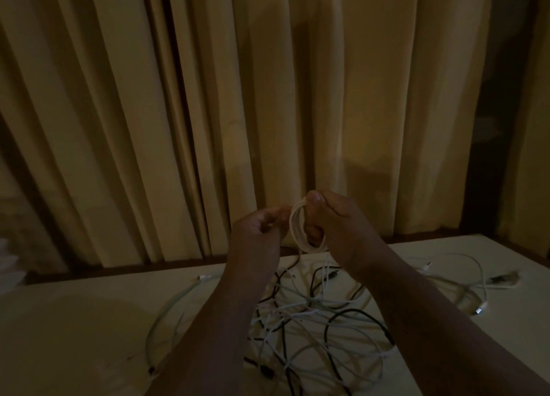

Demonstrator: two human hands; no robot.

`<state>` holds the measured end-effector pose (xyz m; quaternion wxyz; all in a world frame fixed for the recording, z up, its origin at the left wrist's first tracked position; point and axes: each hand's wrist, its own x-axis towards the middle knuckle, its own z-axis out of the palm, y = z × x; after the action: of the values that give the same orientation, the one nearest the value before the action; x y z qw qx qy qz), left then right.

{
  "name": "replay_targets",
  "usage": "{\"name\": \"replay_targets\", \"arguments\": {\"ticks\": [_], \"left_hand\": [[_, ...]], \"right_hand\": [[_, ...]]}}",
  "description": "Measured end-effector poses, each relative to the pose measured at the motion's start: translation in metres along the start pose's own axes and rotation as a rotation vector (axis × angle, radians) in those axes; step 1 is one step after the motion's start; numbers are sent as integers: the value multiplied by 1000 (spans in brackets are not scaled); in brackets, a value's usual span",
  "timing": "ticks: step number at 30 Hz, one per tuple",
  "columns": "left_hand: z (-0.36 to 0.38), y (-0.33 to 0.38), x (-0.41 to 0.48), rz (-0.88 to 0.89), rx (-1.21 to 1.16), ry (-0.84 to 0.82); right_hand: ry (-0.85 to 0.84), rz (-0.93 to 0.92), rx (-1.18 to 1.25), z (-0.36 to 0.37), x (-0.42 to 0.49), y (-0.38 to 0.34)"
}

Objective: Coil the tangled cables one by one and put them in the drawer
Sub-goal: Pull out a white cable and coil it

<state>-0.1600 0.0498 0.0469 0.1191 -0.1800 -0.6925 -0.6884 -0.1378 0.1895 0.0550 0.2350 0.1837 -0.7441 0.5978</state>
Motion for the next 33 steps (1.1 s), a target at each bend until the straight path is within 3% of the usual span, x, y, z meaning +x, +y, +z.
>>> {"name": "replay_targets", "arguments": {"ticks": [7,14,21,24,26,30,33], "left_hand": [[3,3,-5,-125,-288,-57],[12,-5,-7,-46,-267,-38],[15,-6,-7,-395,-758,-154],[13,-5,-9,-401,-835,-291],[14,-1,-10,-368,-782,-279],[16,6,-8,-369,-525,-92],[16,5,-10,-202,-215,52]], "right_hand": [[74,-82,-186,3,0,-1],[120,-32,-137,4,3,8],[157,21,-269,5,3,19],[178,-12,-374,2,4,18],[162,-34,-427,1,4,17],[147,-47,-440,2,3,16],[162,-39,-466,1,3,13]]}}
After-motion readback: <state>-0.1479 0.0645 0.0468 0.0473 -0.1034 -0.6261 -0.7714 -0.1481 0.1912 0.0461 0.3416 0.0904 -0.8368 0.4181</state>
